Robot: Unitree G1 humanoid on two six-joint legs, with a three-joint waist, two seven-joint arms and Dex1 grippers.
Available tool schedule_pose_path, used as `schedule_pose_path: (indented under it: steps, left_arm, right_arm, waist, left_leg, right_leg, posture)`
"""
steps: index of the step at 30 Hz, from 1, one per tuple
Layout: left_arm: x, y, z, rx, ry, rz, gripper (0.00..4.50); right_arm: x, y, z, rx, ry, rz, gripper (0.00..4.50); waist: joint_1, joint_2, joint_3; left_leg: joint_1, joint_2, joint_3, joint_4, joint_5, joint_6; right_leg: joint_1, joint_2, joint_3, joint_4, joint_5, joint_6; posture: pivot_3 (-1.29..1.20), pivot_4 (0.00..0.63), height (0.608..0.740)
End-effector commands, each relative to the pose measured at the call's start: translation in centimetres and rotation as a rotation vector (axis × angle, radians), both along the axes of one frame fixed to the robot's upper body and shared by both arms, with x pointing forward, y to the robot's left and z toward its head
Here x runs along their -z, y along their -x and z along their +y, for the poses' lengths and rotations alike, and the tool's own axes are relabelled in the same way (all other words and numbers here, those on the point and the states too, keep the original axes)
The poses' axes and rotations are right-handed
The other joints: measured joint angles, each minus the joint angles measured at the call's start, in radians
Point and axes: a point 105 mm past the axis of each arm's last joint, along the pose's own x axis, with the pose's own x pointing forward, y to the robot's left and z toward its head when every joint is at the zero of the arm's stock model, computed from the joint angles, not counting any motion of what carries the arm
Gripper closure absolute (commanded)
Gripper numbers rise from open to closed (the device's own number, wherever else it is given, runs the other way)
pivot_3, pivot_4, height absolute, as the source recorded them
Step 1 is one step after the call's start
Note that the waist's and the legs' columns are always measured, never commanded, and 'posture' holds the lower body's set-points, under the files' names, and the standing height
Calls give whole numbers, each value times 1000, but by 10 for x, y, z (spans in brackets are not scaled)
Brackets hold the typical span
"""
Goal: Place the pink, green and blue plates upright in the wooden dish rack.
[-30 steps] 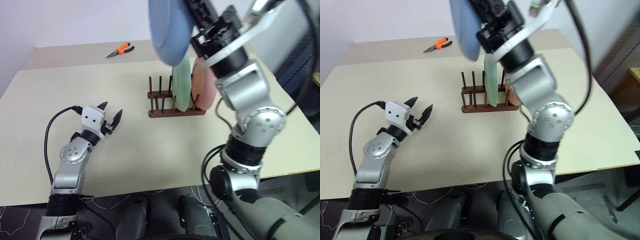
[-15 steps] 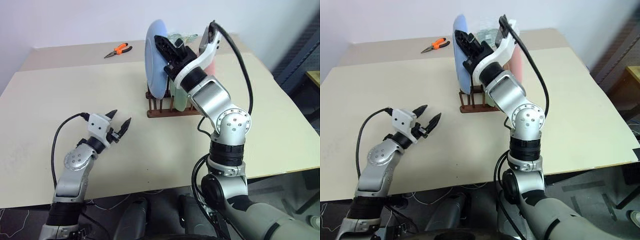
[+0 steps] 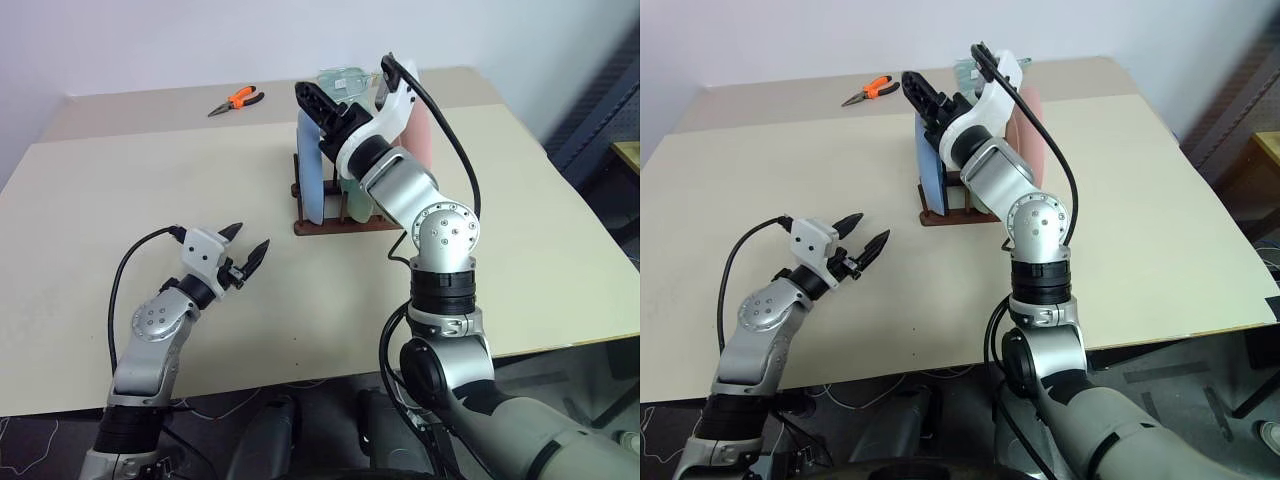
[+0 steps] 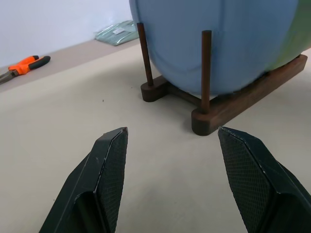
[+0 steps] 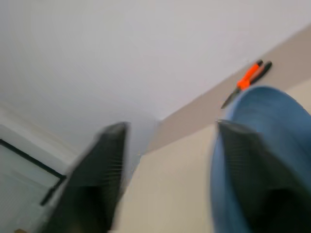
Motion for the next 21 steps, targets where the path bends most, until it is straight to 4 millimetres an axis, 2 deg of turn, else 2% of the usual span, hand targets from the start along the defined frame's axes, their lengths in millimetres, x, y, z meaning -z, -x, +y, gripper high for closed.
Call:
schedule_pose_path:
  steps: [1, 3, 6, 8, 10, 12, 13, 14, 16, 17, 18, 19, 21]
  left_arm:
    - [-9, 5, -5, 19, 8, -38, 1472]
    - [-8, 5, -6, 19, 10, -37, 1472]
    - [-8, 5, -6, 14, 8, -39, 1472]
    - [-9, 3, -1, -13, 6, -46, 1472]
    - [-9, 2, 6, -43, -7, -53, 1472]
    - [-7, 1, 11, -64, -21, -51, 1472]
    - [-5, 1, 14, -69, -29, -44, 1472]
    - [-4, 1, 15, -70, -33, -40, 1472]
    - [1, 1, 21, -70, -55, -24, 1472]
    - [2, 0, 21, -69, -63, -20, 1472]
    - [5, 0, 25, -76, -76, -7, 1472]
    - [6, -2, 26, -79, -84, 0, 1472]
    - [10, -2, 31, -84, -104, 17, 1472]
  right_arm:
    - [-34, 17, 5, -18, 109, -223, 432]
    - [-49, 27, 3, -13, 215, -368, 432]
    - [-68, 42, -15, 16, 320, -553, 432]
    - [-79, 50, -52, 91, 383, -666, 432]
    - [-77, 52, -100, 211, 478, -698, 432]
    - [-58, 47, -145, 311, 591, -637, 432]
    - [-40, 45, -169, 365, 692, -587, 432]
    - [-27, 45, -184, 391, 761, -556, 432]
    - [15, 49, -216, 388, 878, -431, 432]
    - [27, 51, -226, 378, 900, -390, 432]
    - [53, 57, -231, 325, 955, -329, 432]
    - [69, 60, -235, 287, 989, -293, 432]
    - [104, 69, -234, 182, 1054, -227, 432]
  waist:
    - [0, 0, 0]
    - [1, 0, 0]
    - [3, 0, 0]
    - [8, 0, 0]
    - [14, -2, 0]
    - [18, -3, -1]
    - [23, -3, -1]
    - [27, -3, -1]
    - [26, -2, -1]
    - [26, -2, -1]
    - [23, -1, 0]
    - [21, 0, -1]
    - [16, 0, -1]
  left_leg:
    - [0, 0, 0, 0, 0, 0]
    - [0, 0, 0, 0, 0, 0]
    - [-1, 0, 0, 0, 0, 0]
    - [-2, 0, 0, 1, 0, 0]
    - [-4, 0, -2, 2, 0, 0]
    - [-4, -1, -3, 2, 0, 0]
    - [-5, -1, -4, 2, 0, 0]
    - [-5, -1, -3, 3, -1, 1]
    - [-5, -1, -1, 2, -1, 1]
    - [-5, 0, 0, 2, -1, 1]
    - [-5, 0, 0, 2, -1, 1]
    - [-4, 1, 1, 2, -1, 1]
    - [-4, 1, 2, 2, -1, 1]
  right_leg:
    - [0, 0, 0, 0, 0, 0]
    - [0, 0, 0, 0, 0, 0]
    - [0, 0, -1, -1, 0, 0]
    - [0, 0, -2, -2, 0, 0]
    - [1, -1, -3, -4, 0, 0]
    - [2, -1, -4, -6, -1, 1]
    - [3, -1, -5, -7, -1, 1]
    - [3, -2, -5, -7, -1, 1]
    - [2, -2, -4, -7, -1, 0]
    - [1, -2, -3, -6, -2, 0]
    - [2, -2, -3, -6, -2, 0]
    - [1, -2, -3, -6, -1, 0]
    - [1, -2, -2, -5, -2, 0]
  posture:
    - [0, 150, 739]
    - [0, 150, 739]
    - [0, 150, 739]
    - [0, 150, 739]
    - [0, 150, 739]
    - [0, 150, 739]
    - [0, 150, 739]
    - [0, 150, 739]
    - [0, 150, 739]
    - [0, 150, 739]
    - [0, 150, 739]
    - [0, 150, 739]
    - [0, 150, 739]
